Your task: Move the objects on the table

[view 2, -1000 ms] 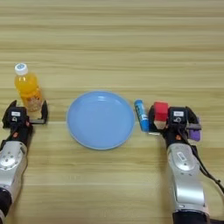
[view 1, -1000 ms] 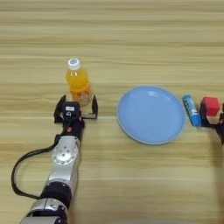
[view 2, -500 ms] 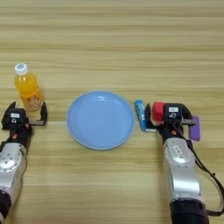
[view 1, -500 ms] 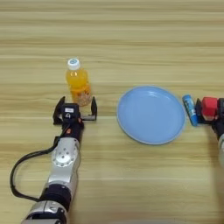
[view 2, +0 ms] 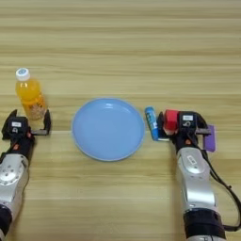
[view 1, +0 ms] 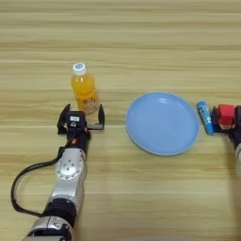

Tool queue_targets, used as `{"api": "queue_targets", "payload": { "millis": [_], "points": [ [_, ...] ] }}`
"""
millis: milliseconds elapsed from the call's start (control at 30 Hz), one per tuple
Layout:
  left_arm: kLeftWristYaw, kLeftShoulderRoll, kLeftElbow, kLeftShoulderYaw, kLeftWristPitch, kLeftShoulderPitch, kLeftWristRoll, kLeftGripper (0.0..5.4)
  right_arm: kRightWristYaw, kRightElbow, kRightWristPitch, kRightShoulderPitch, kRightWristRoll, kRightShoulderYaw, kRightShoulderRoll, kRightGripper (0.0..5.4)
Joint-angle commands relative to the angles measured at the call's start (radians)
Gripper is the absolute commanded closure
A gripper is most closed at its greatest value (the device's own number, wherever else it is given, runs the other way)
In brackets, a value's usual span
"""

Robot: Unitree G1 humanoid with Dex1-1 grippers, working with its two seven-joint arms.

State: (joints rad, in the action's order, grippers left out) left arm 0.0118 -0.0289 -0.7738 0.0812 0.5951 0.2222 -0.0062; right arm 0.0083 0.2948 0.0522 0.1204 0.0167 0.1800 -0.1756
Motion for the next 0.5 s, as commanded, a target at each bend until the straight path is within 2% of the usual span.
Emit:
{"api": "queue_targets", "payload": {
  "millis": [33,300,500],
  "points": [
    [-0.001,-0.001,-0.005,0.0,-0.007,-0.008,0.0,0.05,0.003,0.026,-0.003,0.019,0.013,0.007,-0.005,0.0],
    [-0.001,-0.001,-0.006,0.0,-0.007,-0.007,0.001,0.05,0.006,0.048,-0.003,0.026,0.016,0.009,-0.006,0.0],
    [-0.002,0.0,-0.011,0.0,-0.008,-0.004,0.001,0.0,0.01,0.055,-0.002,0.029,0.019,0.005,-0.006,0.81]
  ]
}}
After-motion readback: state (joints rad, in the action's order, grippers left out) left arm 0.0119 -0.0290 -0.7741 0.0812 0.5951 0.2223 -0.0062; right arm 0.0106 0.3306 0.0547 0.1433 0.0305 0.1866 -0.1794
